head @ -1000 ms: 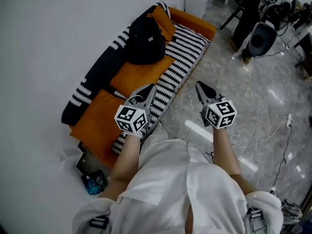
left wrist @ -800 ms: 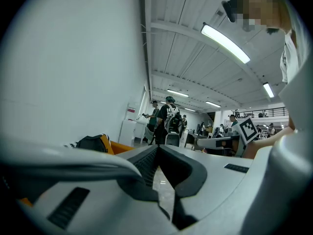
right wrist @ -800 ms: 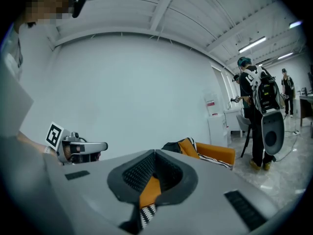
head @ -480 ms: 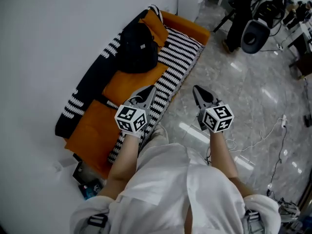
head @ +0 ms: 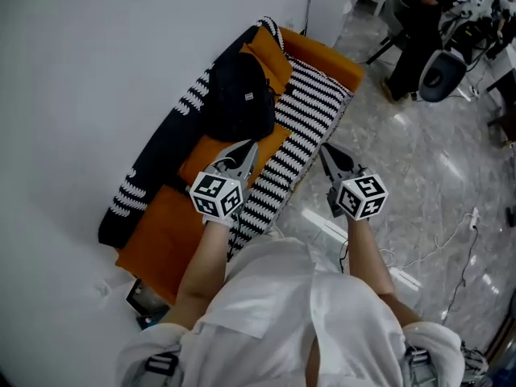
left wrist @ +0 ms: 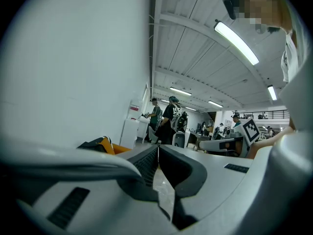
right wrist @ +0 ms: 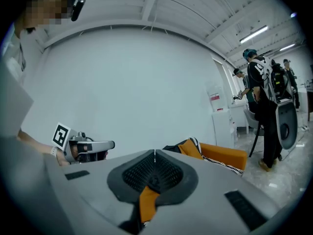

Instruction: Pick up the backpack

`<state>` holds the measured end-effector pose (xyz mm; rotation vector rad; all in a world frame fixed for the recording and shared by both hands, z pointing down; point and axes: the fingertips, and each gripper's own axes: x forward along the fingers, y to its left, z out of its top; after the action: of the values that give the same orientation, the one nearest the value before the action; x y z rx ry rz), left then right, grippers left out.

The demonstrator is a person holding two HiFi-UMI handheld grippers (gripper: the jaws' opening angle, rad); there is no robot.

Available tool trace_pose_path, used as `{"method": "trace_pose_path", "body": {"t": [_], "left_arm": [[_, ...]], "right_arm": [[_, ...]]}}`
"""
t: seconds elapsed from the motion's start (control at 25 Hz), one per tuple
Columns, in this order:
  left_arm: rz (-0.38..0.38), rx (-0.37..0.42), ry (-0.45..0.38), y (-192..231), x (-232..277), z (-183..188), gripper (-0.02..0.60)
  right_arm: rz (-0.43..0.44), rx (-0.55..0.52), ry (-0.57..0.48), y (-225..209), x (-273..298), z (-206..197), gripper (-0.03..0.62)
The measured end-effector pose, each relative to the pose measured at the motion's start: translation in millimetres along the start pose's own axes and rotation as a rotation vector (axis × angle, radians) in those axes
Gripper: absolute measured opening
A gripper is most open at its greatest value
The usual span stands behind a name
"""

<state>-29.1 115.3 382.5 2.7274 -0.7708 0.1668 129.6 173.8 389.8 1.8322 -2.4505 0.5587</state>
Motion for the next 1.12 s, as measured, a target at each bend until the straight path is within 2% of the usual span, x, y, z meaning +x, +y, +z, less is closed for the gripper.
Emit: {"method": "trace_pose_path", "body": {"t": [0.36,0.52,0.72,0.92,1.12], "left_arm": [[0.035,-0.001,-0.01,83.4,34.0,24.8,0.026],[0.056,-0.022,0.006,107.8,47.2,17.7,0.026],[0.093,-0.067,0.011,137.1,73.7,12.2,0.026],[0.137,-0.125,0.005,173.9,103.7,7.9,0.026],[0.205,-0.17,0.018,223.2,128.9,4.0,0.026]], "right_arm": [[0.024,-0.029,0.043,-10.9,98.6,17.3,0.02],[0.051,-0.034,0.071,-15.5,131.4,13.3,0.02],[0.096,-0.037,0.116,-32.3,175.7,12.3,0.02],[0.119,-0.024,0.162,-66.9,234.3,5.5,0.02],[0.165,-0.056,0.229,-88.1,295.8,1.9,0.02]]}}
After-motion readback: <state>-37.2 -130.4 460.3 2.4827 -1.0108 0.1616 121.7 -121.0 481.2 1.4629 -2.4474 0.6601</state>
